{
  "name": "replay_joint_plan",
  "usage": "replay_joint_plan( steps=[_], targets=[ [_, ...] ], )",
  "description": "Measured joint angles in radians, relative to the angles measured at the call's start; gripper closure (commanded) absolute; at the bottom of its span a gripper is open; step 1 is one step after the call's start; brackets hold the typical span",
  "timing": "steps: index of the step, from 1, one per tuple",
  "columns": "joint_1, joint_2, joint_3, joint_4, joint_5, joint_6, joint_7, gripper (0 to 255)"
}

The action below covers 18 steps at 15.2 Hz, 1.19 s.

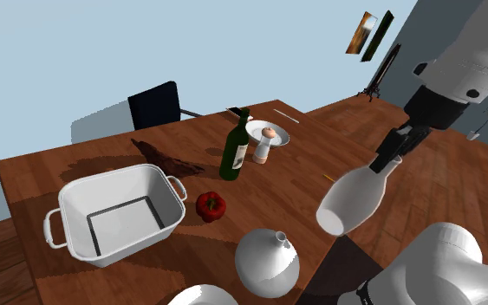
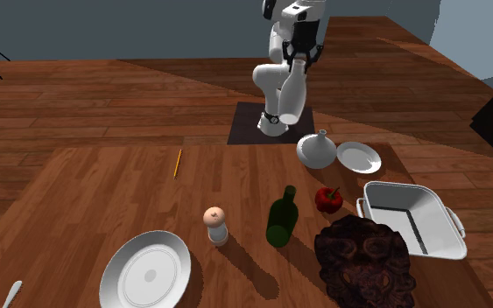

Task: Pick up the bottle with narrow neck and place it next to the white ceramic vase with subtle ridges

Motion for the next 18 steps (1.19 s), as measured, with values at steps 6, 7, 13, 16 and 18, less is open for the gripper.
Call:
replay_joint_plan(
  steps=[6, 7, 13, 16, 18],
  targets=[
    [0.005, -0.048, 0.007, -0.106, 0.007, 0.059, 0.000, 255],
    [0.006, -0.055, 0.008, -0.120, 0.008, 0.065, 0.000, 255],
    [0.011, -0.097, 0.016, -0.221, 0.018, 0.124, 0.001, 255],
    [0.014, -0.119, 0.018, -0.274, 0.020, 0.155, -0.002, 255],
    [0.016, -0.131, 0.022, -0.302, 0.024, 0.171, -0.001, 255]
  ],
)
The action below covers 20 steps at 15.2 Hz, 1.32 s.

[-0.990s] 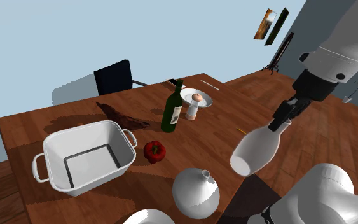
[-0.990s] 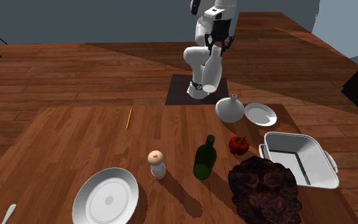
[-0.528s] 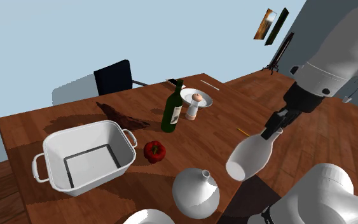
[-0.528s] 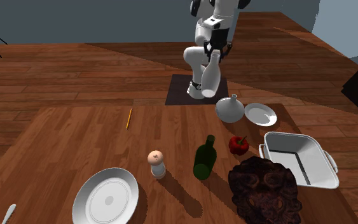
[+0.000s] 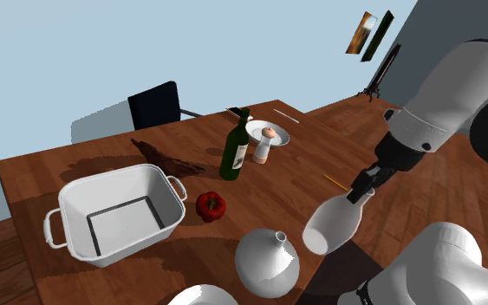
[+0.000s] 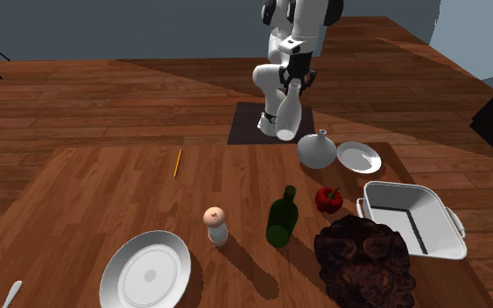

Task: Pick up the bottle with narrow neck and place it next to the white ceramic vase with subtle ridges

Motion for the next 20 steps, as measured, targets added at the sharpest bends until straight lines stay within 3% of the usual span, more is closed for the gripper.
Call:
replay_joint_plan(
  steps=[20],
  targets=[
    [0.031, -0.089, 0.040, -0.288, 0.042, 0.197, 0.005, 255]
  ],
)
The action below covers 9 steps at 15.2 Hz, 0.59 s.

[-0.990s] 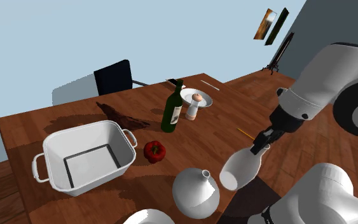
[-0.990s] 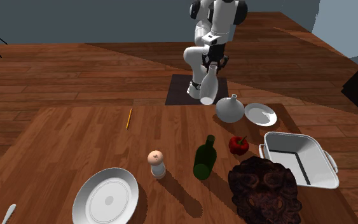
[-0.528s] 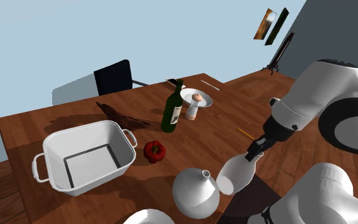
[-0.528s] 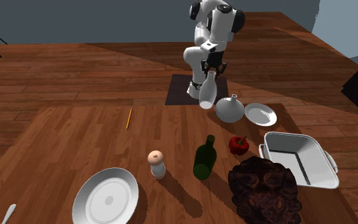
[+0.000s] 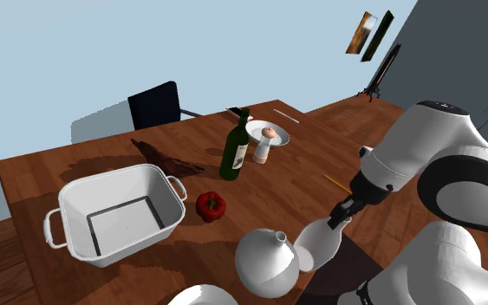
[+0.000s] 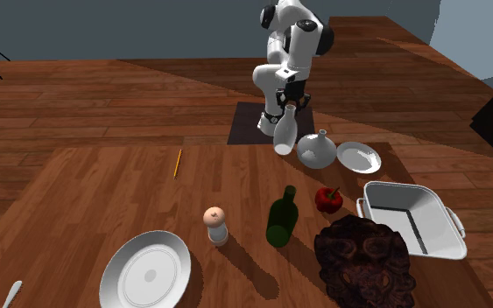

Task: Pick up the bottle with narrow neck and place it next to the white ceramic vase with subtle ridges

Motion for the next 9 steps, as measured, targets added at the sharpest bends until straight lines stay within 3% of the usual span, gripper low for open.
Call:
replay_joint_plan(
  steps=[5, 6, 9],
  targets=[
    [0.001, -0.001, 0.002, -0.006, 0.002, 0.005, 0.001, 255],
    [0.001, -0.001, 0.002, -0.006, 0.002, 0.005, 0.001, 0],
    [0.001, -0.001, 0.002, -0.006, 0.002, 0.005, 0.001, 0]
  ],
)
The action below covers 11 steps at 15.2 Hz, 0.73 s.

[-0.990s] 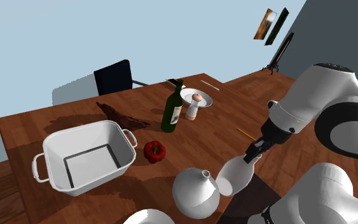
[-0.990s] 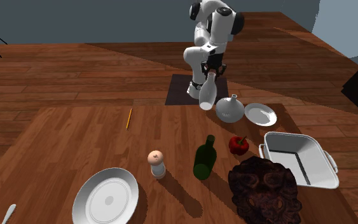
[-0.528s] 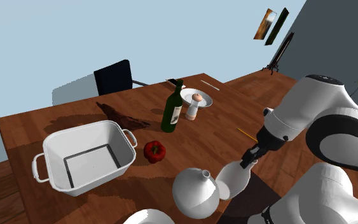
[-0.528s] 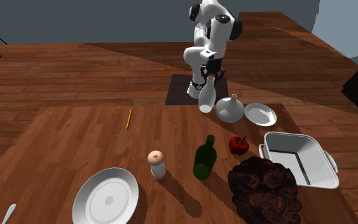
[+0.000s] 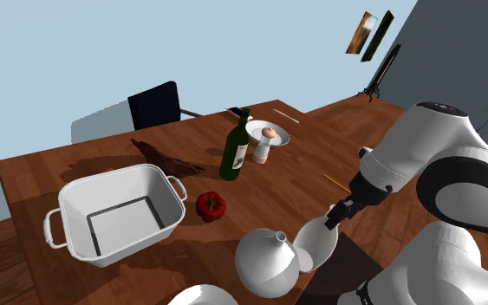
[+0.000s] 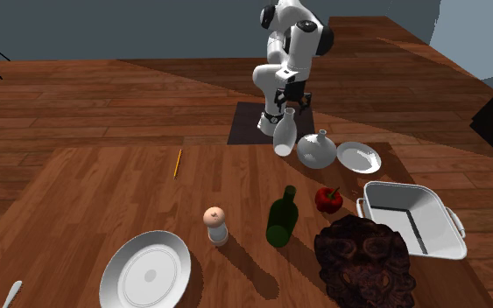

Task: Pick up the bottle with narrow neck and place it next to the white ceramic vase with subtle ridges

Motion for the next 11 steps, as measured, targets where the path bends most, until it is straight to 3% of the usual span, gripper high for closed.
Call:
replay_joint_plan(
  steps=[3, 7, 11],
  targets=[
    [0.000, 0.000, 0.000, 0.000, 0.000, 0.000, 0.000, 0],
    [-0.012, 0.028, -0.013, 0.105, -0.015, -0.075, 0.001, 0],
    [-0.015, 0.025, -0.020, 0.132, -0.021, -0.106, 0.000, 0]
  ],
)
